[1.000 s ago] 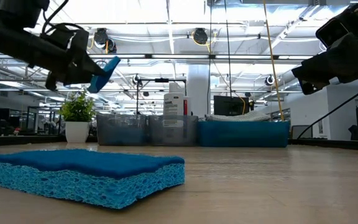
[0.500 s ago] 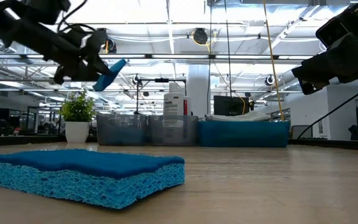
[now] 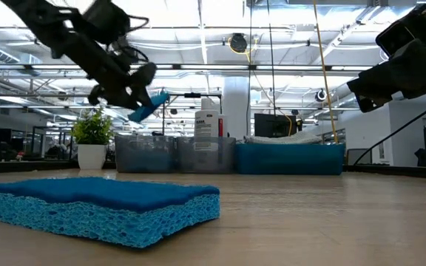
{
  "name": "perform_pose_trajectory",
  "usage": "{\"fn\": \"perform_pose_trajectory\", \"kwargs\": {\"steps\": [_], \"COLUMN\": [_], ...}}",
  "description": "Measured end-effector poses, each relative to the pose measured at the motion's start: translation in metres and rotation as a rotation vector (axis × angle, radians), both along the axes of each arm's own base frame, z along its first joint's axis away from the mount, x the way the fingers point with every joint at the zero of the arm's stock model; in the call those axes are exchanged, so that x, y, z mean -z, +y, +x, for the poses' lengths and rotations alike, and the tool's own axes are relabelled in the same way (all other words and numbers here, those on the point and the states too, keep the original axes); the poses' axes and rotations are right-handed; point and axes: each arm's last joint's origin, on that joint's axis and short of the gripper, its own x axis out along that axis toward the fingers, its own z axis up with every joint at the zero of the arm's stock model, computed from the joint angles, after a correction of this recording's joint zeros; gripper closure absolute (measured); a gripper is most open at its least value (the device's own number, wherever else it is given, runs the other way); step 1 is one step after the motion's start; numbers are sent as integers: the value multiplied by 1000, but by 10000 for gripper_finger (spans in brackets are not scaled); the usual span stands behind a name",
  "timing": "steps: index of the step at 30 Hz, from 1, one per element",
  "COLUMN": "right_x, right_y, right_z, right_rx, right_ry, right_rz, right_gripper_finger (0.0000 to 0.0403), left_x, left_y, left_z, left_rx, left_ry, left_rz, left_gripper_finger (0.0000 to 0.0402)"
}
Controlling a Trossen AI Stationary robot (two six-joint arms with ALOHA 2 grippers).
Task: Pick & Place Kitchen Items
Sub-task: Put the light blue sponge into the left black bin
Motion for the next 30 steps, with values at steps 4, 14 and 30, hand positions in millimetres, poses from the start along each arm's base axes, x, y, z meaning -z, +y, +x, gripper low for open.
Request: {"fn": "perform_pose_trajectory", "kwargs": {"steps": [4, 14, 30], "right_x": [0, 0, 0], "right_y": [0, 0, 0], "right_z": [0, 0, 0], "right_rx": [0, -1, -1], "right_ry": [0, 0, 0], "right_rz": [0, 0, 0], "right_gripper_finger": [303, 303, 303], "left_x": [15, 43, 56], "left_y": [11, 22, 22], "left_z": [8, 18, 22], "left_rx": [-32, -56, -48], "left_ry": [48, 105, 116], "left_rz": [-39, -88, -145], "left_gripper_finger": [241, 241, 241]}}
